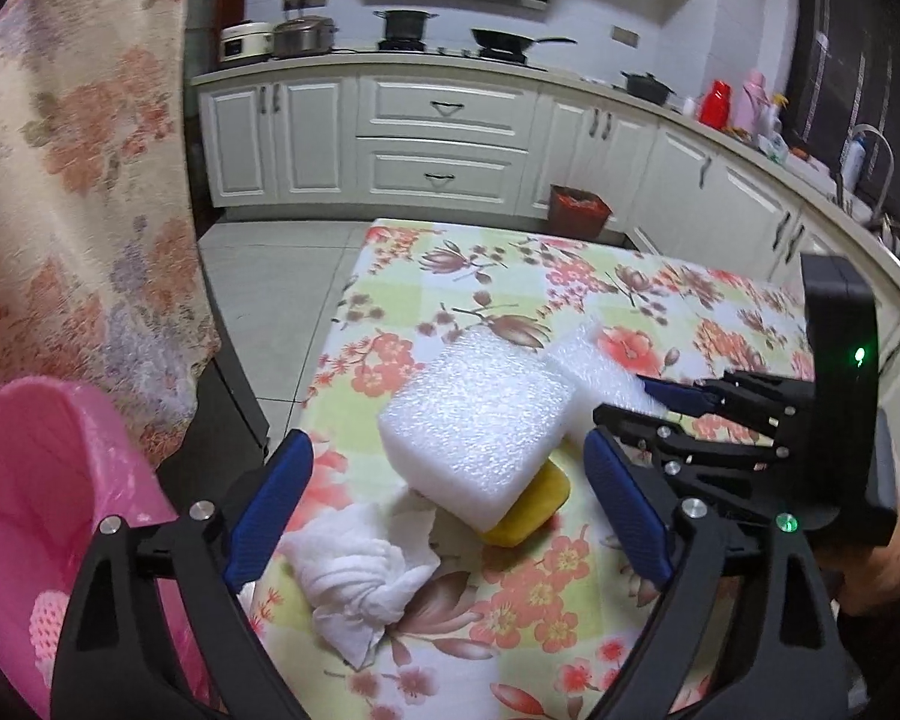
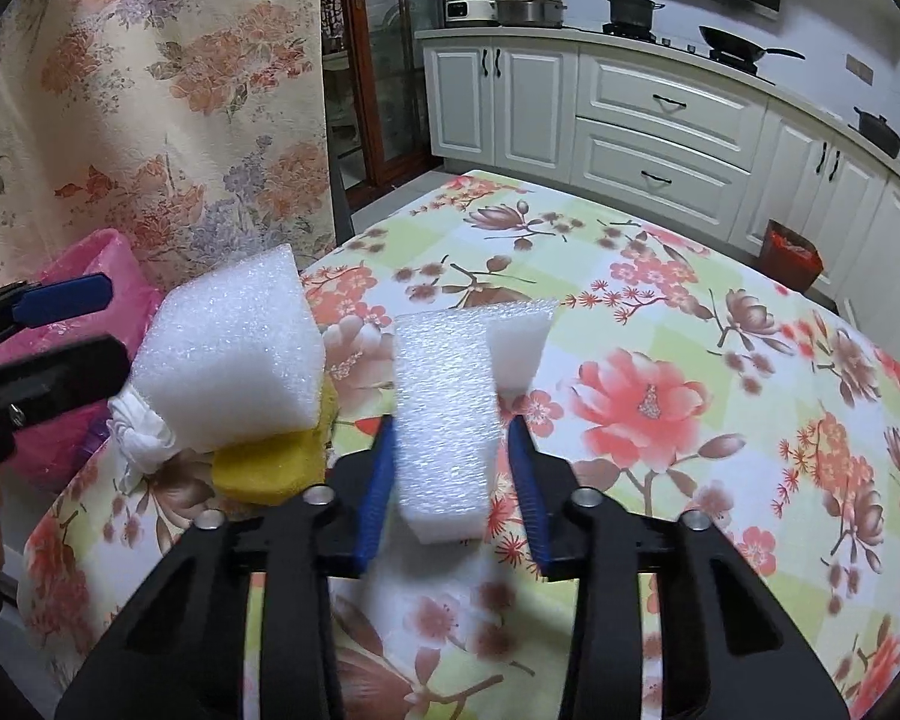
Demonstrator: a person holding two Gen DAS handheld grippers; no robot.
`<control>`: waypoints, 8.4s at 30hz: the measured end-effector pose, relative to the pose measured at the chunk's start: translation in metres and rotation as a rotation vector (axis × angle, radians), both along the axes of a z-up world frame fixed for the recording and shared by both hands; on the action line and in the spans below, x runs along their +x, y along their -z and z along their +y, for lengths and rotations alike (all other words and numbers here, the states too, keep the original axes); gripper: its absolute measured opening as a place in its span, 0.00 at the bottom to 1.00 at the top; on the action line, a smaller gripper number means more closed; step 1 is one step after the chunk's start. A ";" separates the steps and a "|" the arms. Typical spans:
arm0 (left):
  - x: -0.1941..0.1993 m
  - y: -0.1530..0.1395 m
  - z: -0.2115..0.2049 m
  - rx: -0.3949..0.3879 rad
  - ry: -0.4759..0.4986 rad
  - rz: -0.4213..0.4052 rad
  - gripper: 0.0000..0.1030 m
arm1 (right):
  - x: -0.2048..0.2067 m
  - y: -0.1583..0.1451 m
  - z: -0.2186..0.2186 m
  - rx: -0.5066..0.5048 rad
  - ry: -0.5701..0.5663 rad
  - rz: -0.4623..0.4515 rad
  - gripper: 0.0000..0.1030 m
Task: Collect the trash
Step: 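Grasp the large white foam block with the left gripper while the right gripper grasps the white foam strip, then lift the foam block and foam strip and carry both over the pink bin, then open both grippers to drop the foam block and strip into the bin, then move both grippers back over the table toward the white tissue and yellow sponge, then grasp the crumpled white tissue with the left gripper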
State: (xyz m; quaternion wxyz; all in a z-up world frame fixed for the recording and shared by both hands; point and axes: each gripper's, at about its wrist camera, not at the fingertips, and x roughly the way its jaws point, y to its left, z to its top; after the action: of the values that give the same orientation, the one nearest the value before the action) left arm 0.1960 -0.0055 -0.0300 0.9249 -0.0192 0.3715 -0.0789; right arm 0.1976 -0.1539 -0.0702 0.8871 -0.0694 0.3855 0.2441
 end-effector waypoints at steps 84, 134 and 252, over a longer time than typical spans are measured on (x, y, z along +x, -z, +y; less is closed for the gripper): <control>-0.151 -0.106 0.121 -0.040 -0.328 -0.188 0.70 | -0.107 -0.121 0.012 0.089 0.035 -0.152 0.32; -0.126 -0.106 0.233 0.008 -0.625 -0.159 0.74 | -0.078 -0.109 0.256 0.059 -0.385 -0.051 0.33; -0.018 0.041 0.030 -0.012 -0.230 0.188 0.23 | -0.035 -0.016 -0.002 0.059 0.028 0.070 0.73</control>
State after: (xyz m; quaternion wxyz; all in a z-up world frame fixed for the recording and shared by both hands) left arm 0.1784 0.0247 -0.0707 0.8887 -0.0747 0.4515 0.0276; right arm 0.1624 -0.1563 -0.0545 0.8781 -0.0294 0.4097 0.2453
